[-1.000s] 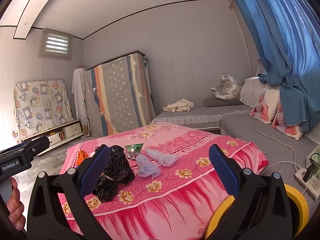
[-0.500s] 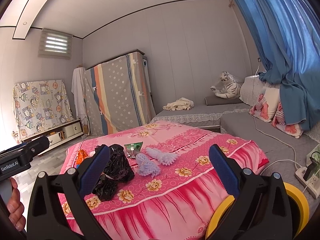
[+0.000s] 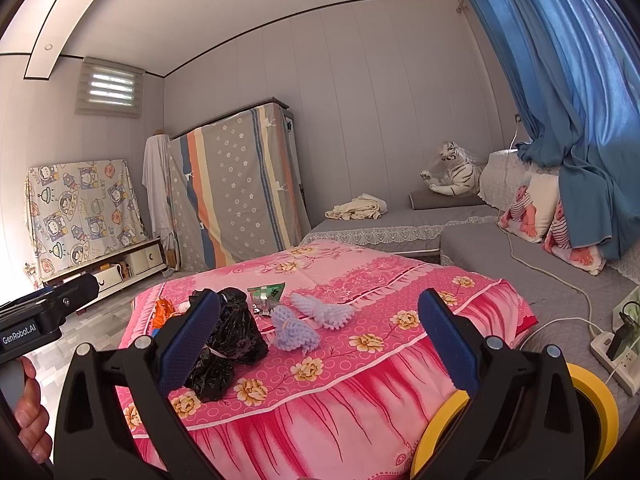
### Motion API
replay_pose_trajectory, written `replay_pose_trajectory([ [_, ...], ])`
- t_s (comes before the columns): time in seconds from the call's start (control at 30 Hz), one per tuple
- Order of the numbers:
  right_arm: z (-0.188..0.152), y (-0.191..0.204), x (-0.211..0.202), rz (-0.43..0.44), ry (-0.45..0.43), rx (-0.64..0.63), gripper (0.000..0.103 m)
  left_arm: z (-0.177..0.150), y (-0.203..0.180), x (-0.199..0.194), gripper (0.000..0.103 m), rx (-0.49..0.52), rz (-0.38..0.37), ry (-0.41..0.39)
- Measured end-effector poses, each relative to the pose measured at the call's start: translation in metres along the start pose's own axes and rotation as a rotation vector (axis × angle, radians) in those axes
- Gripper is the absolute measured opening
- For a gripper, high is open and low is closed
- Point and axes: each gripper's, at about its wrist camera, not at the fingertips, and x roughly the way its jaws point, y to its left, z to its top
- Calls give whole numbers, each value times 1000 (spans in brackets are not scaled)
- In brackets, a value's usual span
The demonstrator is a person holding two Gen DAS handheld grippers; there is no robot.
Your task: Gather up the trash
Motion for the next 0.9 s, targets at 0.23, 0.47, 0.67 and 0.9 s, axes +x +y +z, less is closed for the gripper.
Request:
replay_pose_trajectory([
  [0.23, 0, 0, 0, 0, 0, 0, 95, 0, 0, 0, 95, 0, 0, -1],
  [0.47, -1, -1, 0, 0, 2, 2, 95, -1, -1, 0, 95, 1, -1, 4],
  [0.67, -1, -1, 1, 1, 4, 2, 95, -1, -2, 0, 95, 4, -3, 6],
  [0.9, -4, -2, 0, 0, 6, 3, 95, -1, -2, -1, 95, 4, -1, 5],
])
